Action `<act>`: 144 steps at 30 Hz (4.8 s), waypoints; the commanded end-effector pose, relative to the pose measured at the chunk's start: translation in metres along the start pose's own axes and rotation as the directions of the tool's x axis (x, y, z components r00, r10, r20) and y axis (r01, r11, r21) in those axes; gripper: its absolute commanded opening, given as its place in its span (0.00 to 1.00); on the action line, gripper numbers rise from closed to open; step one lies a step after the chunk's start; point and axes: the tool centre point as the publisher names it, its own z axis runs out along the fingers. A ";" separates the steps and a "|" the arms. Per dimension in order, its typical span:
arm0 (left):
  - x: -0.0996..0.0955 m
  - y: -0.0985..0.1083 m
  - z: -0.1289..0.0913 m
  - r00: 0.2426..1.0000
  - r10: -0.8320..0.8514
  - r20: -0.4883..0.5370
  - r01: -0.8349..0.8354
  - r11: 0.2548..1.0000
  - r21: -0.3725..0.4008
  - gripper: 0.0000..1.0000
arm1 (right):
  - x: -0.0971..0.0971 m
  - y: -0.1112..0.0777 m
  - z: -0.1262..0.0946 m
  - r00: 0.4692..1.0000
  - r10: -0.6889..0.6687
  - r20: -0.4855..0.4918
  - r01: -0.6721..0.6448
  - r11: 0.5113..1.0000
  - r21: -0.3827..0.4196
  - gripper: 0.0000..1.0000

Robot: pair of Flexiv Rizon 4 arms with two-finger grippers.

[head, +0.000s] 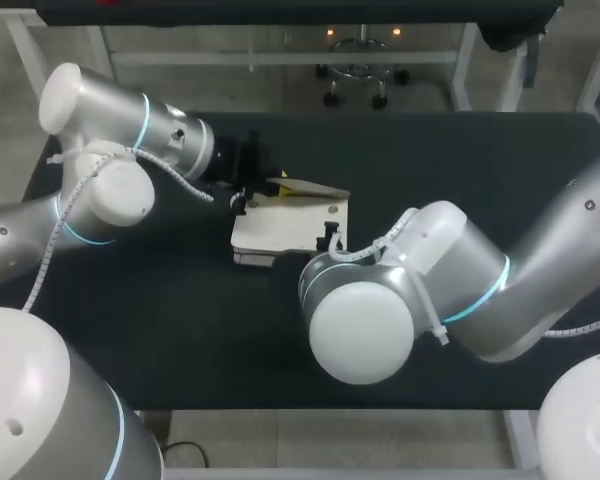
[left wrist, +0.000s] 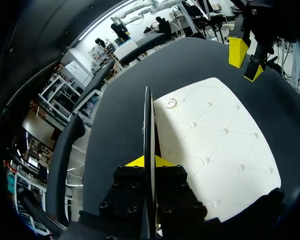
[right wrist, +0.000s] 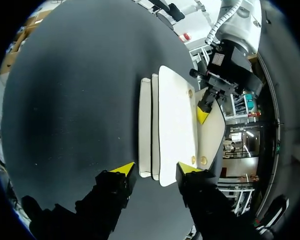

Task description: Pick up the bag, open it, inspect its contents, close it, and place it on the opposite side

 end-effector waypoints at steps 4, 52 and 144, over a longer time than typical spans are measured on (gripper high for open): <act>0.004 0.003 -0.002 1.000 -0.002 -0.003 0.002 1.000 0.007 0.00 | 0.004 0.000 0.020 1.000 0.004 0.015 -0.004 1.000 0.000 0.48; 0.017 0.001 -0.001 0.999 0.037 -0.009 -0.036 0.998 0.044 0.00 | -0.005 0.000 0.042 0.999 0.033 0.014 -0.033 0.999 -0.006 0.00; 0.072 -0.018 -0.035 0.947 0.206 0.246 -0.223 0.974 0.044 0.38 | -0.005 0.000 0.042 0.999 0.033 0.014 -0.033 0.999 -0.006 0.00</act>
